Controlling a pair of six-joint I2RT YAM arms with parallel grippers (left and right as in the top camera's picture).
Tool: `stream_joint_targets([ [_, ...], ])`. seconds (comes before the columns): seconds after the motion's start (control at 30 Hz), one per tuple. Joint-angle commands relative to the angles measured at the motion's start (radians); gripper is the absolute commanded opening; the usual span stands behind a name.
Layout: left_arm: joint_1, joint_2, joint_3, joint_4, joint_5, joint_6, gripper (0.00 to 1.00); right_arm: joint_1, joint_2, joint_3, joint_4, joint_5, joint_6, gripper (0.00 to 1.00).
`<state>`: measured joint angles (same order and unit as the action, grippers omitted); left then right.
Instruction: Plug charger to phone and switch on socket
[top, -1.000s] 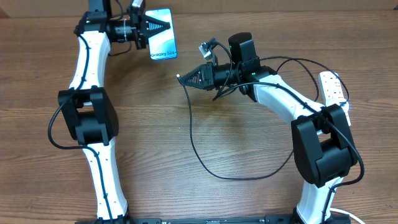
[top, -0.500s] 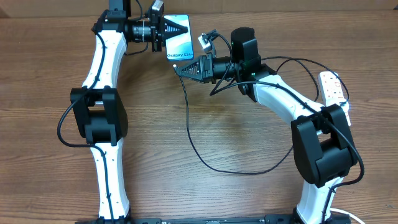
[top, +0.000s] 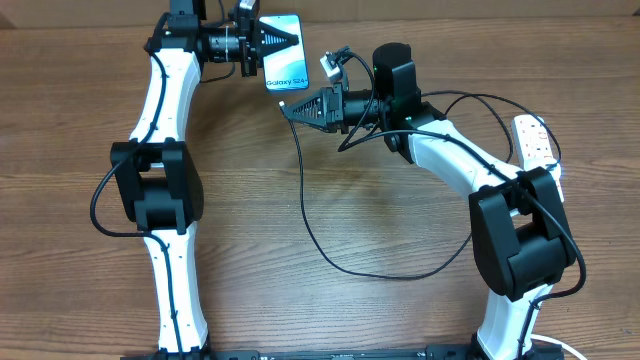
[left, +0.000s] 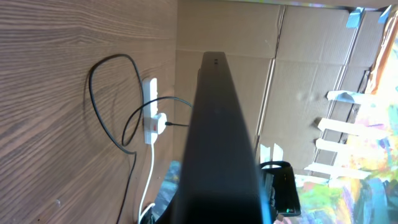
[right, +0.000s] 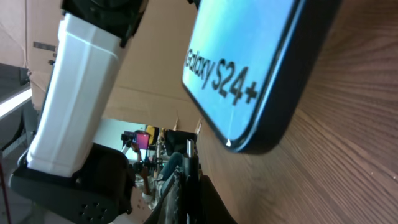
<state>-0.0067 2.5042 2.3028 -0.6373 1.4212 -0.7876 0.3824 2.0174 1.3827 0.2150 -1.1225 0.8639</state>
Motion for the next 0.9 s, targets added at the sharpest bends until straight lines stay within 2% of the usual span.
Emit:
stream_joint_targets([
  [0.0, 0.009, -0.025, 0.016, 0.006, 0.055, -0.022, 0.04, -0.012, -0.029, -0.001, 0.027, -0.032, 0.005, 0.04],
  [0.27, 0.009, -0.025, 0.016, 0.006, 0.1, -0.025, 0.04, -0.014, -0.029, -0.001, 0.027, -0.014, 0.008, 0.04],
  [0.87, 0.005, -0.025, 0.016, 0.006, 0.098, -0.024, 0.04, -0.013, -0.029, -0.001, 0.053, 0.041, 0.029, 0.04],
])
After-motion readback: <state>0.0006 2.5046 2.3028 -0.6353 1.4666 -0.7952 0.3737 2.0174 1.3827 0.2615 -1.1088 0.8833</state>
